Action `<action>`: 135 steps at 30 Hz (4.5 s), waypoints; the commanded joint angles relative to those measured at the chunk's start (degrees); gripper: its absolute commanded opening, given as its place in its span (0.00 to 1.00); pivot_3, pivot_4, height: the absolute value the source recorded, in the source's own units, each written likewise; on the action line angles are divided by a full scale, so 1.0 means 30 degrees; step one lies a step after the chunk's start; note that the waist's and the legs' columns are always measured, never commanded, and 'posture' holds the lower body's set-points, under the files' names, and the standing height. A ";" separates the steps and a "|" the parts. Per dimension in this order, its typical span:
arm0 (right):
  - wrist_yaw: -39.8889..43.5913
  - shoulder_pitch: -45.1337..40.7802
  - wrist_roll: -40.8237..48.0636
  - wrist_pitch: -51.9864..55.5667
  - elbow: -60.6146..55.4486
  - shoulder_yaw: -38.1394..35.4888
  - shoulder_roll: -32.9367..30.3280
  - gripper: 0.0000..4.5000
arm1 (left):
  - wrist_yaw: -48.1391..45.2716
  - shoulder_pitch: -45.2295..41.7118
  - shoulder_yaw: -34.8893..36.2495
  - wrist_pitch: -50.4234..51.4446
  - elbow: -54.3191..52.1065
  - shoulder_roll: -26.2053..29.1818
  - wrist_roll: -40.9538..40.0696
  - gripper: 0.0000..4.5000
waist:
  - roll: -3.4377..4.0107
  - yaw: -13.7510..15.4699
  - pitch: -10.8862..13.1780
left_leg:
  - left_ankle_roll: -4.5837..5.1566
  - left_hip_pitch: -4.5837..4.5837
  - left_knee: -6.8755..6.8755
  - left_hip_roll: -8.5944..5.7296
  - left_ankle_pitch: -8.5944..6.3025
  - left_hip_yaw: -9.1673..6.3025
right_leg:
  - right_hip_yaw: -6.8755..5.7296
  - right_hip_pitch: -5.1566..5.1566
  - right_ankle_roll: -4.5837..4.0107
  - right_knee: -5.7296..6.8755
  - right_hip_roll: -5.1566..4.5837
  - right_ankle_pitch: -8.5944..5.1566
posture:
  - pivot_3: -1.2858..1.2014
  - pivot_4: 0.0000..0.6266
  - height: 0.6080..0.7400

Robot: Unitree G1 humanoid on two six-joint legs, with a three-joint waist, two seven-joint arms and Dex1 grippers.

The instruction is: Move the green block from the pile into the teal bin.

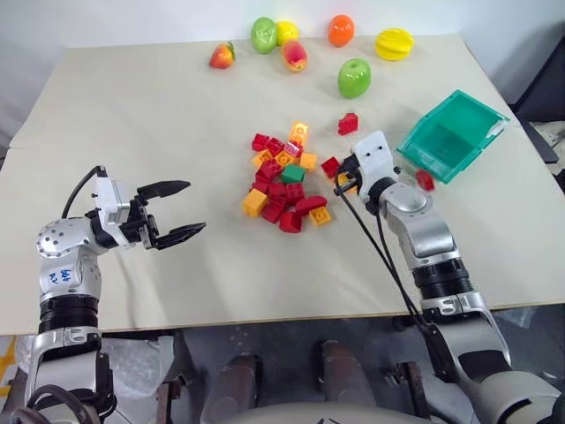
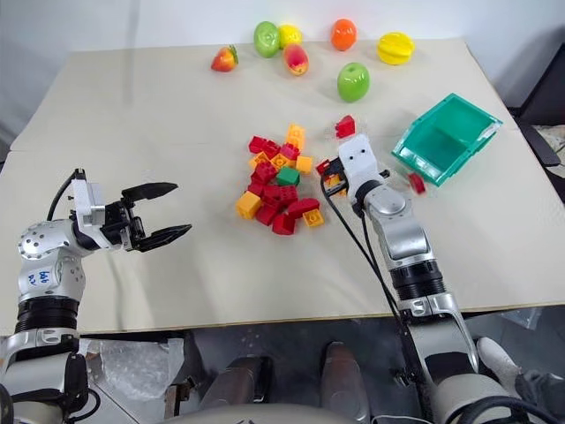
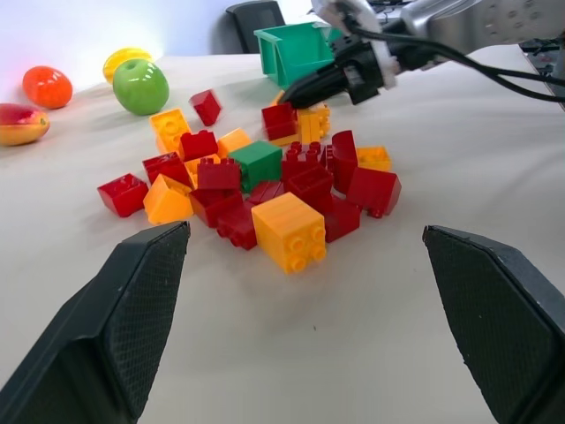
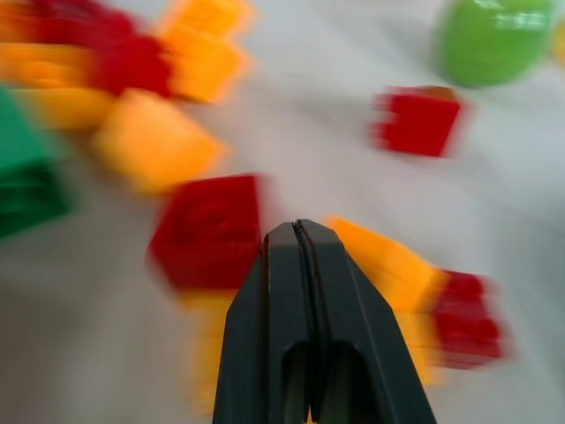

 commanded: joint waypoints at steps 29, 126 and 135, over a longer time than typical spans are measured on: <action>1.3347 0.4188 0.5560 0.0918 -0.5147 -0.5187 -1.0875 0.71 | -0.0175 -0.0720 0.0468 -0.0205 0.0708 0.0370 -0.0632 1.00 | -0.0005 0.0840 0.0009 | 0.0040 -0.0039 -0.0003 -0.0028 -0.0023 0.0051 | -0.0022 0.0008 0.0016 -0.0098 -0.0035 0.0009 | 0.52 0.24 1.00; 1.2098 -0.9473 -0.3996 0.2402 0.7982 0.3688 -0.1580 0.32 | 0.1815 -0.1841 -0.2011 -0.0758 -0.0273 -0.3645 -0.0042 1.00 | 0.0003 -0.0075 -0.0015 | -0.0001 -0.0318 0.0264 -0.0036 -0.0010 -0.0002 | -0.0006 -0.0264 0.0019 0.0103 -0.0056 0.0049 | 0.52 0.24 1.00; 1.1233 -0.6832 -0.2966 0.5762 -0.0085 0.0790 -0.5438 0.32 | 0.2592 -0.3154 -0.3297 0.0708 -0.0931 -0.4023 0.0654 1.00 | 0.0002 0.0469 -0.0014 | 0.0003 -0.0345 0.0282 -0.0060 -0.0011 -0.0004 | -0.0011 -0.0269 0.0027 0.0095 -0.0057 0.0053 | 0.52 0.24 1.00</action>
